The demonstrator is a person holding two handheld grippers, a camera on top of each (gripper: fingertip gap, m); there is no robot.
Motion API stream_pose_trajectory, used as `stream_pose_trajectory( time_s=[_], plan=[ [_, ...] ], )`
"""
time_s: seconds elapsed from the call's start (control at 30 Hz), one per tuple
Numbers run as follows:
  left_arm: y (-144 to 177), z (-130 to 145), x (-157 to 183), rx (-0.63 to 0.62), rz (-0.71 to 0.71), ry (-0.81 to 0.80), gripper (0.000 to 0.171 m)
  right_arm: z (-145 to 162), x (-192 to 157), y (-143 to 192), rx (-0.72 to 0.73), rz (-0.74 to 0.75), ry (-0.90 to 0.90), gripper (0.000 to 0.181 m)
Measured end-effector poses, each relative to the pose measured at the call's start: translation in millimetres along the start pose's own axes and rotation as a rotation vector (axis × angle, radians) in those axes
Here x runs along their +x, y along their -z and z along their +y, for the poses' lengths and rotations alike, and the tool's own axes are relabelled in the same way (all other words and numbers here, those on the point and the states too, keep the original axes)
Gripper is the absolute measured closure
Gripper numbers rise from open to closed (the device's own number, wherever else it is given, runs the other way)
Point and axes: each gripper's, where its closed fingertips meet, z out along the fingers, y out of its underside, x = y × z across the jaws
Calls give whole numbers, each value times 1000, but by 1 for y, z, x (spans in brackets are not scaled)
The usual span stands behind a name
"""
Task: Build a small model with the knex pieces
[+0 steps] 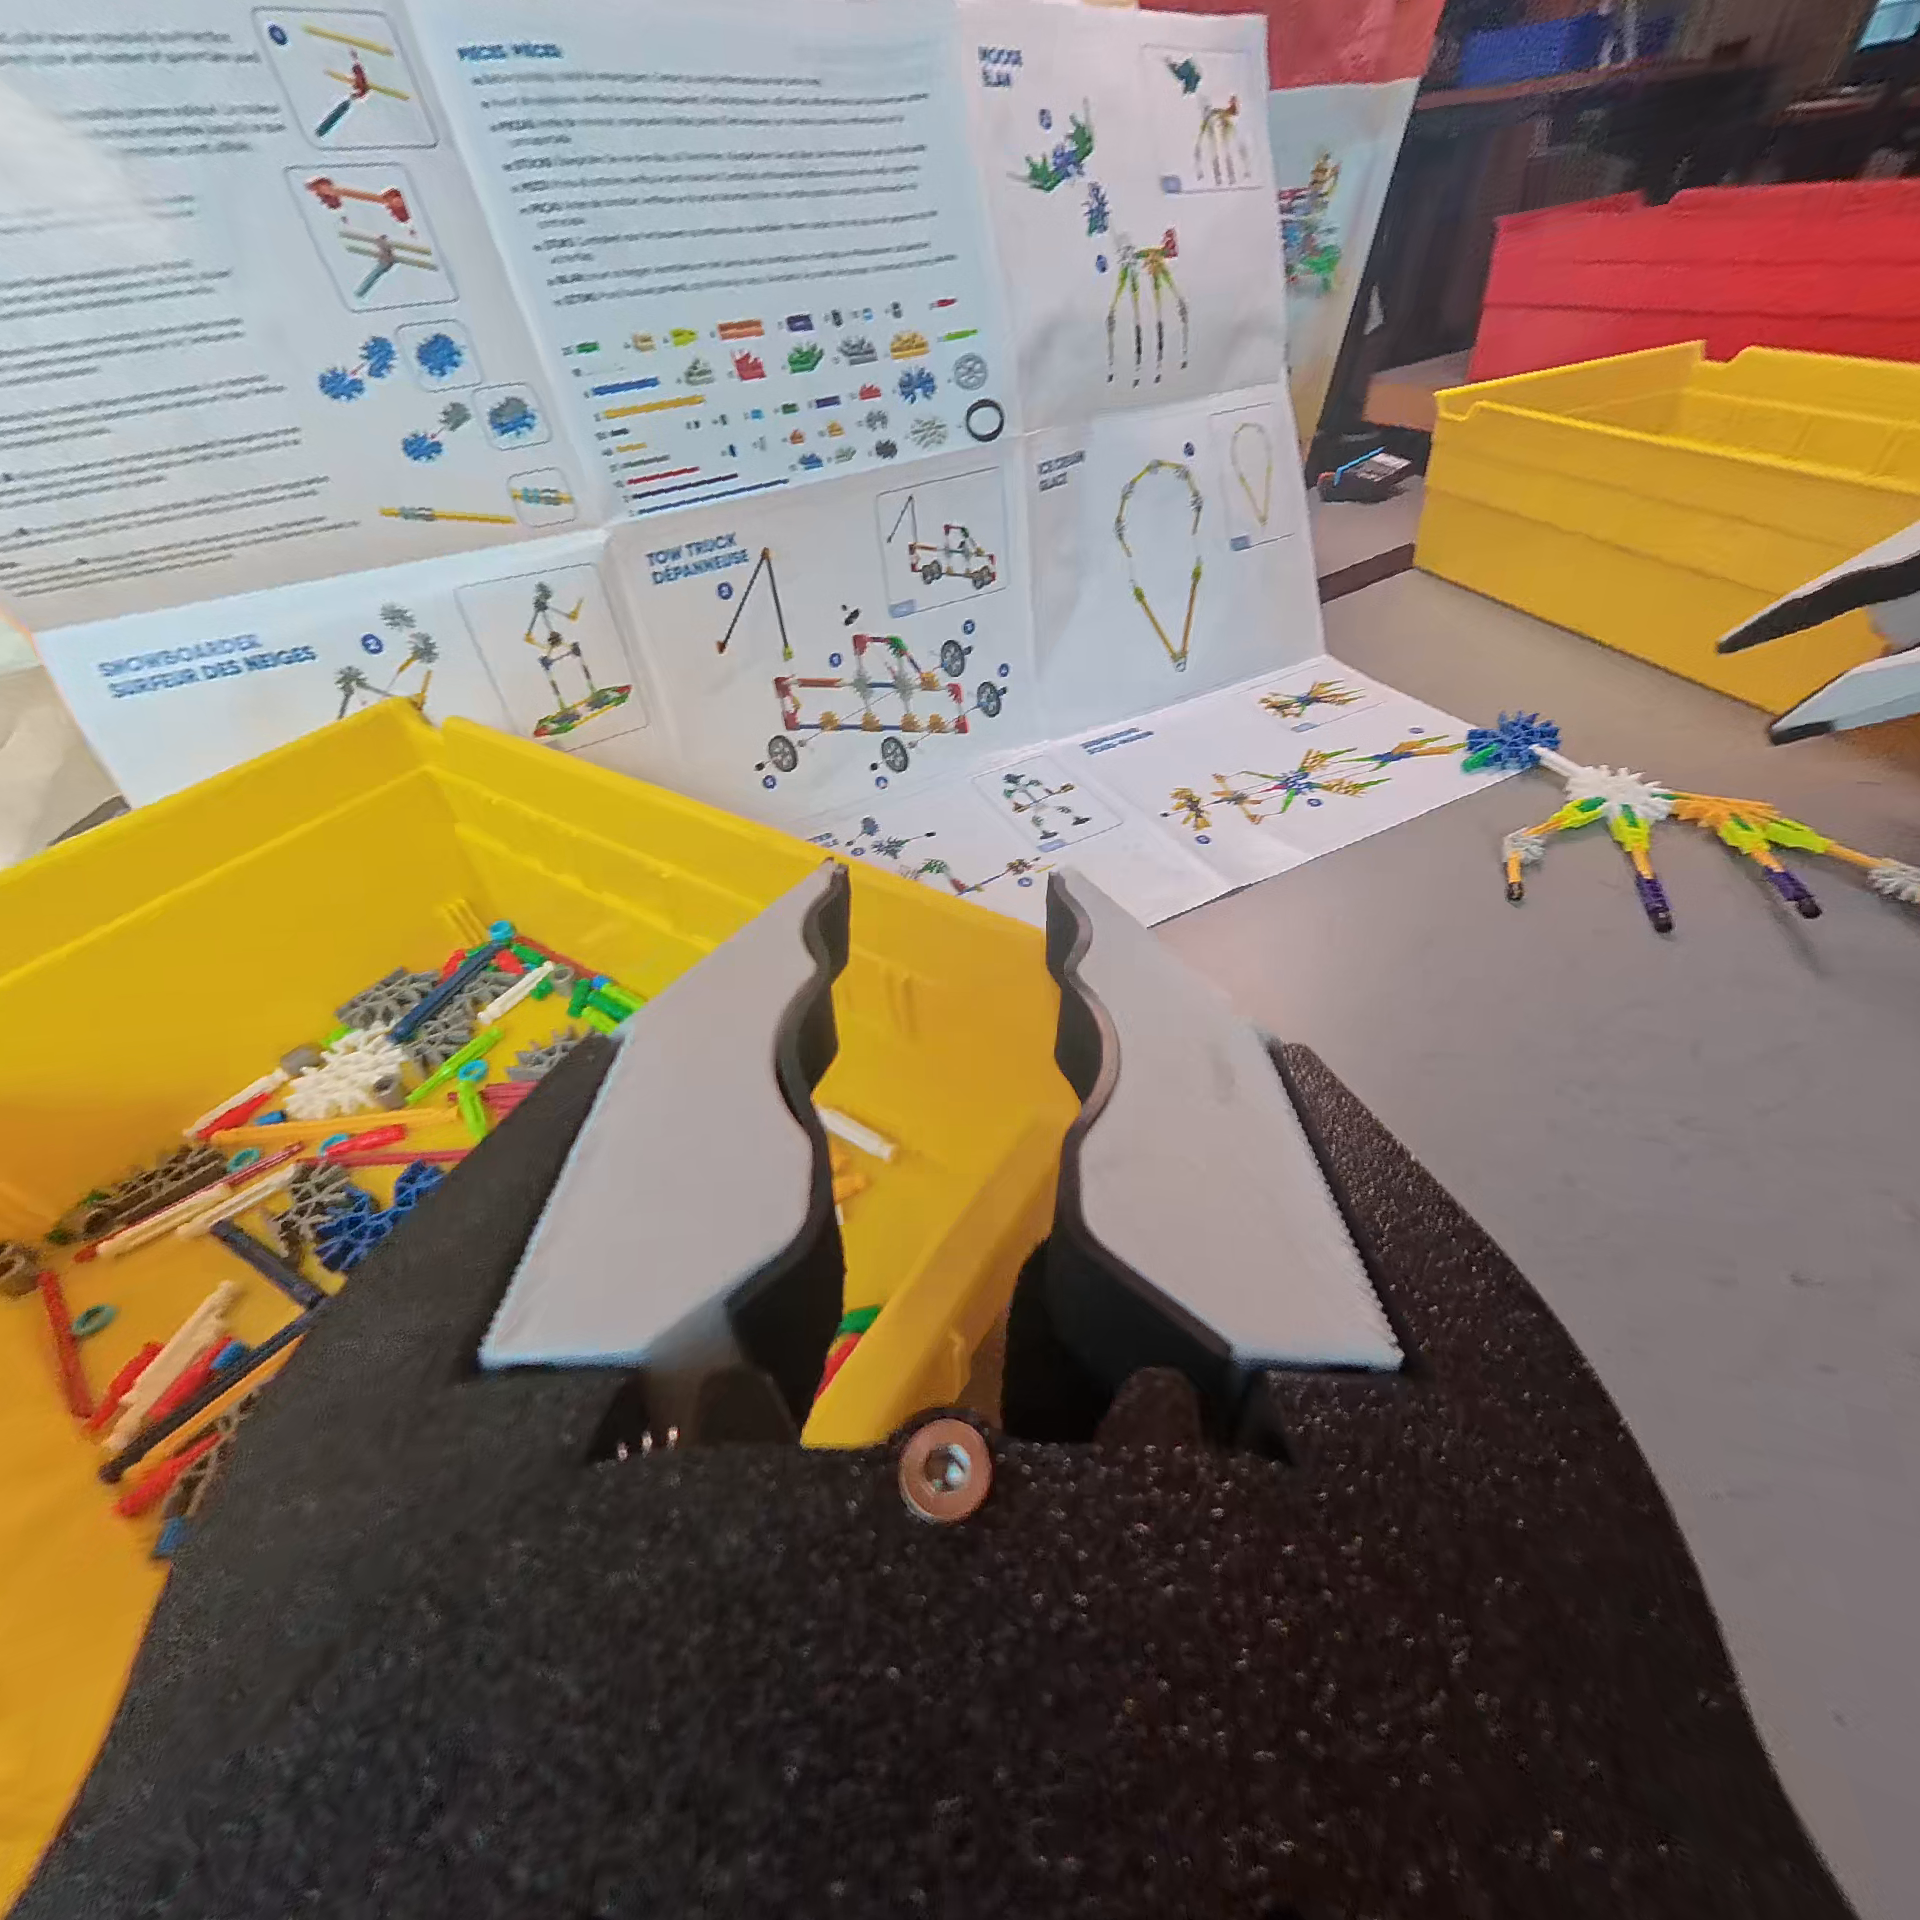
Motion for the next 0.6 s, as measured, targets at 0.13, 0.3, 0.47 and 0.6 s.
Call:
stream_pose_trajectory(
  time_s=[0.13,0.3,0.47,0.6],
  plan=[
    [0,-11,34,76,122,-6,140,20,1,-14,-93,-7,-34,126],
    [-1,-16,73,124,240,-37,142,42,0,-30,-228,-9,-13,132],
    [-5,-6,110,104,358,-35,143,38,-11,-33,-227,-48,79,161],
    [-9,6,130,29,454,57,143,1,-37,-27,-33,-76,251,162]
  ],
)
